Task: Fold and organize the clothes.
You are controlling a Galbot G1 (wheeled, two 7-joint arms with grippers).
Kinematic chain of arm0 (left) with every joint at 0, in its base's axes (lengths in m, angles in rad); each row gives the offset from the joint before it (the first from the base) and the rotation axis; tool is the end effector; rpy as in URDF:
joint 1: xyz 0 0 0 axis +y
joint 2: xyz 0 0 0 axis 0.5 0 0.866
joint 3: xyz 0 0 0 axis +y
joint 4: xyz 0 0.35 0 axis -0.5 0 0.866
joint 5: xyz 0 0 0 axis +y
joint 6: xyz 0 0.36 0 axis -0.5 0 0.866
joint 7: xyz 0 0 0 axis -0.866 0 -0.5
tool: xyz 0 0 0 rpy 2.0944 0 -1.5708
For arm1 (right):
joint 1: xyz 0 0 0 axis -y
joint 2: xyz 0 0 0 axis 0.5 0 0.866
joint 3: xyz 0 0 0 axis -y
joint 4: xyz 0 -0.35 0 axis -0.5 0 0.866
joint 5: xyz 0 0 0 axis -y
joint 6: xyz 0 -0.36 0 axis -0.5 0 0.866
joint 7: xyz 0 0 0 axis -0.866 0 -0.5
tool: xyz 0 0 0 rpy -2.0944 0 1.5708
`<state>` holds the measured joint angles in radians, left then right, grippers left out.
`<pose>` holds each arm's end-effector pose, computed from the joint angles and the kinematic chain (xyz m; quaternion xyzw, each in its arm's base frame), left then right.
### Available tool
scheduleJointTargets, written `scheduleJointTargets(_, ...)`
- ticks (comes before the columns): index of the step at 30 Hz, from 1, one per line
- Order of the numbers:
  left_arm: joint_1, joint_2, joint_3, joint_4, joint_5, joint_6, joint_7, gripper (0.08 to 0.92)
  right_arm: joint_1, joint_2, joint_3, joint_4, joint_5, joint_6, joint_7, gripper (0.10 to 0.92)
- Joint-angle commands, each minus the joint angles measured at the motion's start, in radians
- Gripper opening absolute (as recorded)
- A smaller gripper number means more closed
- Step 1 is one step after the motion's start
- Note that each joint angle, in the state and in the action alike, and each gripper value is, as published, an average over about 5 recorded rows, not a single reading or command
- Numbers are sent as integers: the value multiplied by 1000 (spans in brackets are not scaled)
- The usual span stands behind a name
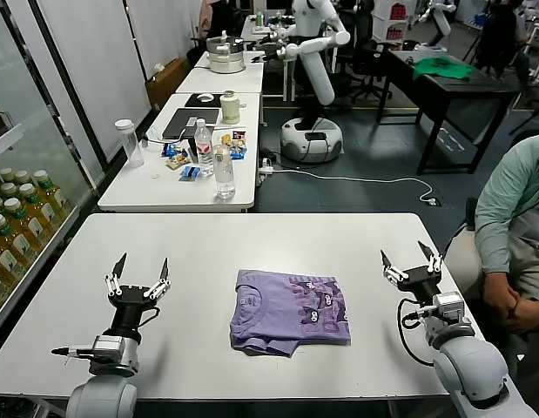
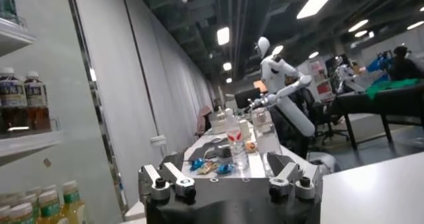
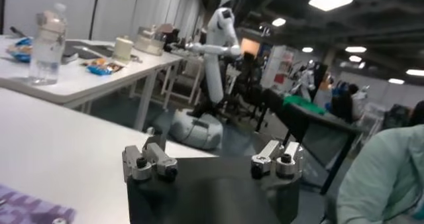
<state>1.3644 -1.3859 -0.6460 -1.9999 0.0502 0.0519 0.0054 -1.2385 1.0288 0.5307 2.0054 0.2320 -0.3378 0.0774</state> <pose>0.2496 0.0761 -0.2814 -0.0254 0.9903 0.1323 0.0346 0.2885 -0.1043 -0.2278 0.0287 -0.9855 0.1590 0.0522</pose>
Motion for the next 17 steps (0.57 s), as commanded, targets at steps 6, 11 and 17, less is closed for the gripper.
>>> scheduleJointTargets(6,-48,42,3,71,-55,-58,41,823,79,22,16,-151,-64,155,0,823)
scheduleJointTargets(11,-92,47,-18,127,-84,-83,104,823,166,27,-47,-235,-77,159,11,823)
scheduleJointTargets(17,-152,57,-19,194,-76,-97,73,823,219,33,-86,-261,-107,161,26,823)
